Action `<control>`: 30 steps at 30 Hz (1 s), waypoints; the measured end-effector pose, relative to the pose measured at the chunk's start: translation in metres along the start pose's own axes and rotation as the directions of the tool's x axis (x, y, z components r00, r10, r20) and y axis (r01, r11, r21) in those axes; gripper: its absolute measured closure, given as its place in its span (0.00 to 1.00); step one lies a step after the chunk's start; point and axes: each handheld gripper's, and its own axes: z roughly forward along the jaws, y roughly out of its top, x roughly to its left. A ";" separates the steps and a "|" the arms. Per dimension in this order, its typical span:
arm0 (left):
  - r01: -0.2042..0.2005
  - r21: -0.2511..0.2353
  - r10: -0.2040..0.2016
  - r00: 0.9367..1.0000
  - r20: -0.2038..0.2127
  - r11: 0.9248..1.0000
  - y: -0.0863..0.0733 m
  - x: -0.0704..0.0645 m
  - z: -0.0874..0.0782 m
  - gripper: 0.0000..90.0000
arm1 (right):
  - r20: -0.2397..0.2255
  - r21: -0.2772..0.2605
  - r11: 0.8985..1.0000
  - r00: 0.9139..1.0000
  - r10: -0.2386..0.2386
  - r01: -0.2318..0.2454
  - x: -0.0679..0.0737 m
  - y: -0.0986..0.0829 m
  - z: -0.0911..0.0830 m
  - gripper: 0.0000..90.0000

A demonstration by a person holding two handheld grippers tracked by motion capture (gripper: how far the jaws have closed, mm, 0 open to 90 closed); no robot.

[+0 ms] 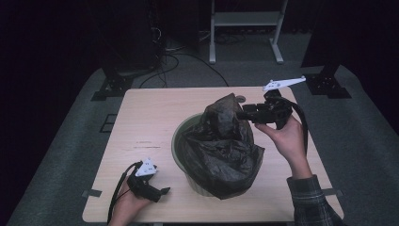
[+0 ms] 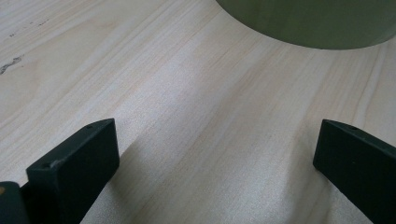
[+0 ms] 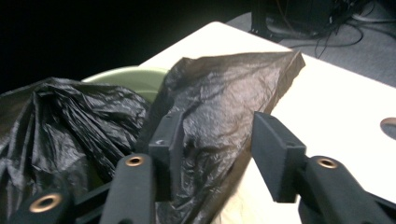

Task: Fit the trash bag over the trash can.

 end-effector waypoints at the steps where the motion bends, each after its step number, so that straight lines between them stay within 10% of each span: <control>1: 0.000 0.000 0.000 1.000 0.000 1.000 0.000 0.000 0.000 0.00 | -0.010 0.007 1.000 1.000 -0.003 0.003 0.000 -0.001 0.002 0.70; 9: 0.000 0.000 0.000 1.000 0.000 1.000 0.000 0.000 0.000 0.00 | -0.037 0.016 0.998 0.998 -0.057 0.057 0.008 -0.003 0.007 0.98; 18: 0.000 0.000 0.000 1.000 0.000 1.000 0.000 0.000 0.000 0.00 | -0.108 0.112 0.977 0.979 -0.172 0.184 0.032 0.001 0.029 0.99; 24: 0.000 0.000 0.000 1.000 0.000 1.000 0.000 0.000 0.000 0.00 | -0.147 0.207 0.953 0.970 -0.195 0.223 0.045 0.004 0.054 0.93; 30: 0.000 0.000 0.000 1.000 0.000 1.000 0.000 0.000 0.000 0.00 | -0.115 0.173 0.962 0.974 -0.195 0.213 0.043 0.005 0.052 0.67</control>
